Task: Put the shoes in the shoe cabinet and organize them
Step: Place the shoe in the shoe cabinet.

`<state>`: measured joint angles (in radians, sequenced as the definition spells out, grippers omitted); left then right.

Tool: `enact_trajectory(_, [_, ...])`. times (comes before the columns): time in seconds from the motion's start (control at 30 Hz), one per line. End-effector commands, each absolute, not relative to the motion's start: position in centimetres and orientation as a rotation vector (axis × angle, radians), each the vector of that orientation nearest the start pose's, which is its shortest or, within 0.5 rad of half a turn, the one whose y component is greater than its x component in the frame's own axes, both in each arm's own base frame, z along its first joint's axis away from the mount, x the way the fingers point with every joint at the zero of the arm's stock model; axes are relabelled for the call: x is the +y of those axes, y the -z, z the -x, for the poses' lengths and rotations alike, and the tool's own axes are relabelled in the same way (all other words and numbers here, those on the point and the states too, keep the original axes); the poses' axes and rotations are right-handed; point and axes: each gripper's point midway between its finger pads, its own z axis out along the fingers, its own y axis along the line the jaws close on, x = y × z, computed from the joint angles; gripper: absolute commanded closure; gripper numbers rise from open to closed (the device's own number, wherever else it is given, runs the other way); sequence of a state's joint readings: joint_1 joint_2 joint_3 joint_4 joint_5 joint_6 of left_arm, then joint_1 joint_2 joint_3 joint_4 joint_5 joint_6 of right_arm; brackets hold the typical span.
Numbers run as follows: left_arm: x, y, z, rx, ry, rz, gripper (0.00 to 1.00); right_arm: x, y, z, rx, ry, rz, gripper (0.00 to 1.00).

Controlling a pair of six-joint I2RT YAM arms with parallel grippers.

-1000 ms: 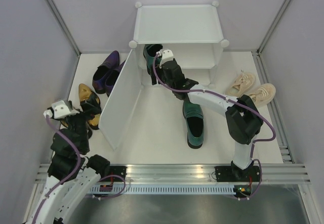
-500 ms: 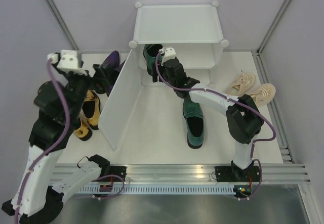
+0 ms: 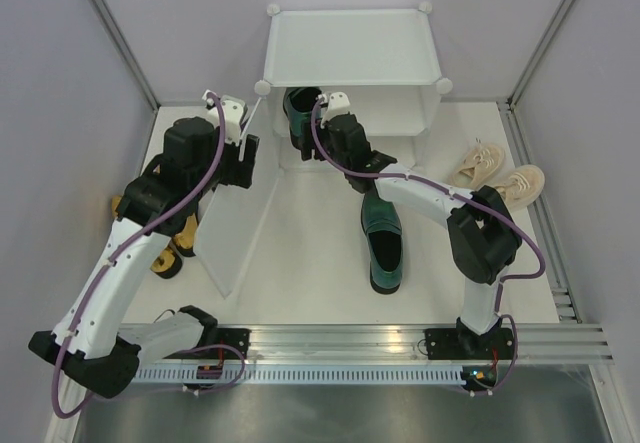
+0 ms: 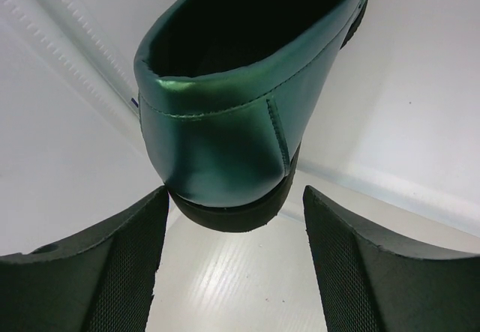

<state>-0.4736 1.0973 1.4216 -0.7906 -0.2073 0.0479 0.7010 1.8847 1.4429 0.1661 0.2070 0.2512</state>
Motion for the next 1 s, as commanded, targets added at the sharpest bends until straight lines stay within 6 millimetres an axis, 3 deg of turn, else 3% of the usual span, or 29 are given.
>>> enact_trajectory(0.0, [-10.5,-33.0,-29.5,2.010,0.019,-0.413,0.21,35.5,-22.6,-46.3,1.791,-0.523,0.242,0.24])
enact_trajectory(0.13, [-10.4,-32.1,-29.4,2.025,0.014,-0.425,0.31,35.5,-22.9,-46.6,1.790,-0.527,0.231,0.25])
enact_trajectory(0.3, [-11.0,-31.0,-29.1,2.045,0.035,-0.468,0.58,35.9,-22.9,-47.0,1.792,-0.535,0.220,0.27])
enact_trajectory(0.57, [-10.9,-30.9,-29.1,2.038,0.028,-0.488,0.97,36.2,-23.6,-47.5,1.776,-0.539,0.211,0.37])
enact_trajectory(0.97, [-11.4,-31.2,-28.6,1.994,0.026,-0.534,0.98,37.0,-24.1,-48.8,1.764,-0.529,0.194,0.41])
